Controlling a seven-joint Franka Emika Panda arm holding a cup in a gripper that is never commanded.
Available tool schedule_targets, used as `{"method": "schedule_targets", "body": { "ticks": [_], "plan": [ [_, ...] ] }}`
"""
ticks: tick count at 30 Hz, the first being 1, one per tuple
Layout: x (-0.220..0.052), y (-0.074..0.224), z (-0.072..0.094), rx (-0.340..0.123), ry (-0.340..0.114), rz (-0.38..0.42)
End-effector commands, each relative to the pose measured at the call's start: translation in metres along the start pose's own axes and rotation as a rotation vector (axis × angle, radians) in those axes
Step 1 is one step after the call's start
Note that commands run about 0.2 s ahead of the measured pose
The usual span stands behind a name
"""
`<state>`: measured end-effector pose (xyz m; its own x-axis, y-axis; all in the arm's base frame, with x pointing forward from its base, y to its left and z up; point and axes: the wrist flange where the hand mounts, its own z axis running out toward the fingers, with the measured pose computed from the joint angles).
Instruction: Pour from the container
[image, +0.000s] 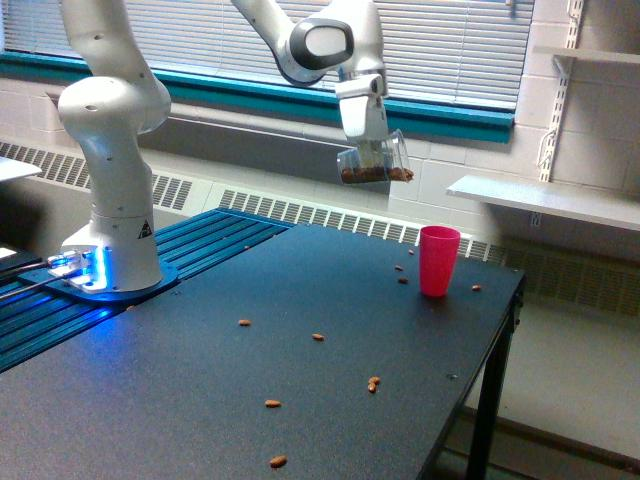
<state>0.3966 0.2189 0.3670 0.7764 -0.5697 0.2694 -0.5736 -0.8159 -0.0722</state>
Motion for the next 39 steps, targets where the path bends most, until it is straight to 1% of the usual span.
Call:
{"method": "schedule_targets", "body": {
  "ticks": [1, 5, 17, 24, 26, 31, 35, 39],
  "plan": [
    [0.0, -0.01, 0.009, -0.012, -0.032, -0.074],
    [0.0, -0.016, 0.014, -0.03, -0.045, -0.103],
    [0.008, -0.039, 0.021, -0.054, -0.04, -0.149],
    [0.004, -0.053, 0.031, -0.065, -0.063, -0.167],
    [0.002, -0.054, 0.036, -0.084, -0.072, -0.169],
    [0.004, -0.059, 0.042, -0.11, -0.086, -0.164],
    [0.007, -0.061, 0.047, -0.134, -0.083, -0.174],
    [0.008, -0.066, 0.049, -0.144, -0.084, -0.187]
  ]
}}
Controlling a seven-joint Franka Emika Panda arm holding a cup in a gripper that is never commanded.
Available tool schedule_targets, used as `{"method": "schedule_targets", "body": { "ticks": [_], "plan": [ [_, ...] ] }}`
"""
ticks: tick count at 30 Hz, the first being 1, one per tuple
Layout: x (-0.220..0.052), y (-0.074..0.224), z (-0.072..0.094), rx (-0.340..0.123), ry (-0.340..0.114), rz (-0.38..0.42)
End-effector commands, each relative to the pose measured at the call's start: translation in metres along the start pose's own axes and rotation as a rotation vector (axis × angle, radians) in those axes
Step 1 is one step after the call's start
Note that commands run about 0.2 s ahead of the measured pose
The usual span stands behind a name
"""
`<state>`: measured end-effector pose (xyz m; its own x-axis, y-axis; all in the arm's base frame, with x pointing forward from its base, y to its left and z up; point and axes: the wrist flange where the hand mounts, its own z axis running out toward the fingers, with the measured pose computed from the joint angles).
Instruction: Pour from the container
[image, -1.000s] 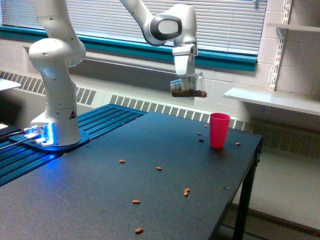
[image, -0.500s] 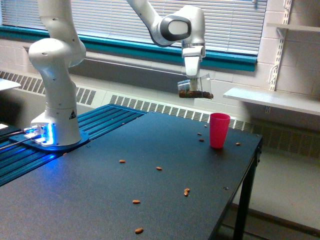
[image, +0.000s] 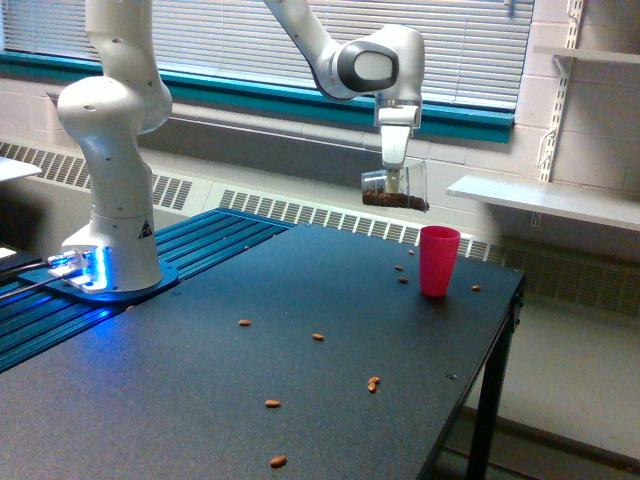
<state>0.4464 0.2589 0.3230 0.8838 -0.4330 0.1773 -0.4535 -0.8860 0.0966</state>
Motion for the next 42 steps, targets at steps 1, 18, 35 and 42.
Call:
{"method": "schedule_targets", "body": {
  "ticks": [1, 18, 35, 42],
  "plan": [
    [0.005, -0.007, -0.003, -0.017, 0.008, -0.015],
    [-0.005, -0.021, 0.007, -0.113, -0.016, -0.099],
    [-0.002, -0.039, 0.008, -0.146, -0.013, -0.153],
    [-0.005, -0.041, 0.012, -0.187, -0.029, -0.184]
  ]
}}
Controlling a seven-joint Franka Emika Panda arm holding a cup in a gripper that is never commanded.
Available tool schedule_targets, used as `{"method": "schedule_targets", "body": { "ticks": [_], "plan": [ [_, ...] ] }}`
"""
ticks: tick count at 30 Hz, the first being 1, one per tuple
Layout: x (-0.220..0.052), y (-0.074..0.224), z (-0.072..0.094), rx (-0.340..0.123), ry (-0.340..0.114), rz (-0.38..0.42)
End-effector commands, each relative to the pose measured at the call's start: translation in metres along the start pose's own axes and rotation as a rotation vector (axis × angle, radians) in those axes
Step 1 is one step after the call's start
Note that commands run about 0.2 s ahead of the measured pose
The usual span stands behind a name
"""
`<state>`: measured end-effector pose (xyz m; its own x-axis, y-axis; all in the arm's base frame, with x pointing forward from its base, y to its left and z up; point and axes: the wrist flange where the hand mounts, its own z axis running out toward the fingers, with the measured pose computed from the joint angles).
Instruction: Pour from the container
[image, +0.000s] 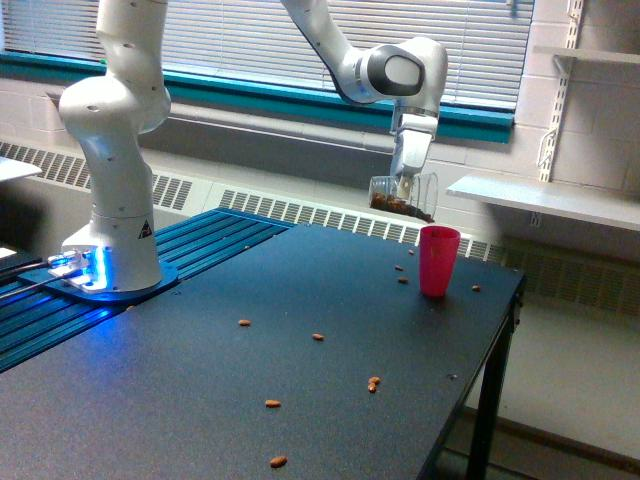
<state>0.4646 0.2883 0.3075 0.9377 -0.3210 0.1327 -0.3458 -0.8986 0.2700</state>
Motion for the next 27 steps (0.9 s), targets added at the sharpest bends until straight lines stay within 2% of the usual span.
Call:
{"method": "schedule_targets", "body": {
  "ticks": [1, 6, 16, 27],
  "plan": [
    [-0.006, -0.007, -0.002, -0.032, -0.008, -0.061],
    [-0.004, -0.005, 0.001, -0.067, 0.001, -0.082],
    [0.001, -0.013, -0.001, -0.072, 0.017, -0.104],
    [0.001, -0.019, -0.003, -0.1, 0.006, -0.131]
  ]
}}
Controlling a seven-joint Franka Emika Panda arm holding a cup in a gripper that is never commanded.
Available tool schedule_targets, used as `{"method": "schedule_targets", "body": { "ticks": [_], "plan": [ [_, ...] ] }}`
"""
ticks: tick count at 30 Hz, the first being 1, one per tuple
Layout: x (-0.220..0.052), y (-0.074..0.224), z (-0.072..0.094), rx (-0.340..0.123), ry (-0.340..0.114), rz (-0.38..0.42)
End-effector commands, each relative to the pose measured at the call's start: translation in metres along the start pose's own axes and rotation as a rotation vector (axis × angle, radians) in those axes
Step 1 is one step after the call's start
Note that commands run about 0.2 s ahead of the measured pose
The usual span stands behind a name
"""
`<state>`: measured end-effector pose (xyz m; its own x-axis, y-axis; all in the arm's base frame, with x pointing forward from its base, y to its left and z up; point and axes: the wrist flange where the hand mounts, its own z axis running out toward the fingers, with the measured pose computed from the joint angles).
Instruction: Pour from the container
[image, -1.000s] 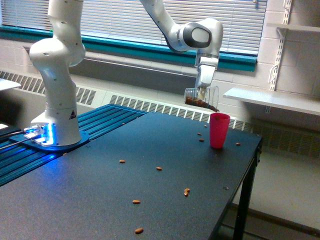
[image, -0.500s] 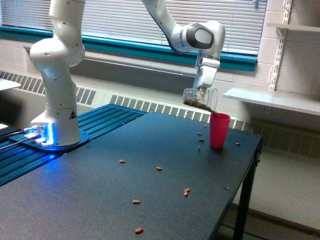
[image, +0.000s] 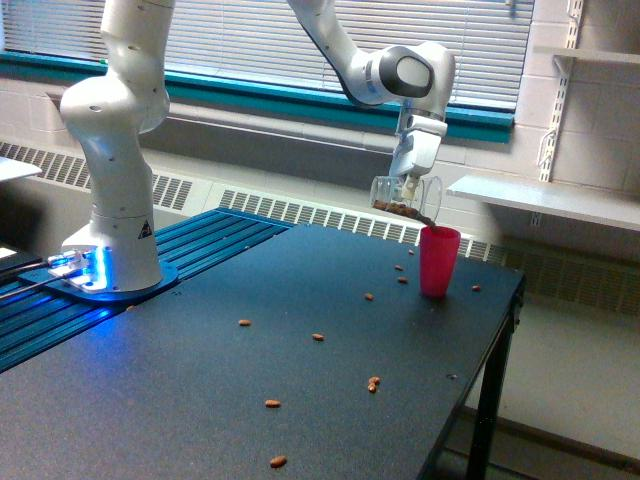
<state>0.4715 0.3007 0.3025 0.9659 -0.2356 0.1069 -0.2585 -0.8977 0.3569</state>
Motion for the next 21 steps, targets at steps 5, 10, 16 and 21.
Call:
{"method": "schedule_targets", "body": {
  "ticks": [5, 10, 16, 21],
  "plan": [
    [-0.002, -0.004, -0.006, -0.042, -0.007, -0.058],
    [-0.003, -0.004, -0.008, -0.059, -0.018, -0.072],
    [-0.002, -0.006, -0.012, -0.067, -0.018, -0.076],
    [-0.003, -0.008, -0.017, -0.075, -0.038, -0.079]
  ]
}}
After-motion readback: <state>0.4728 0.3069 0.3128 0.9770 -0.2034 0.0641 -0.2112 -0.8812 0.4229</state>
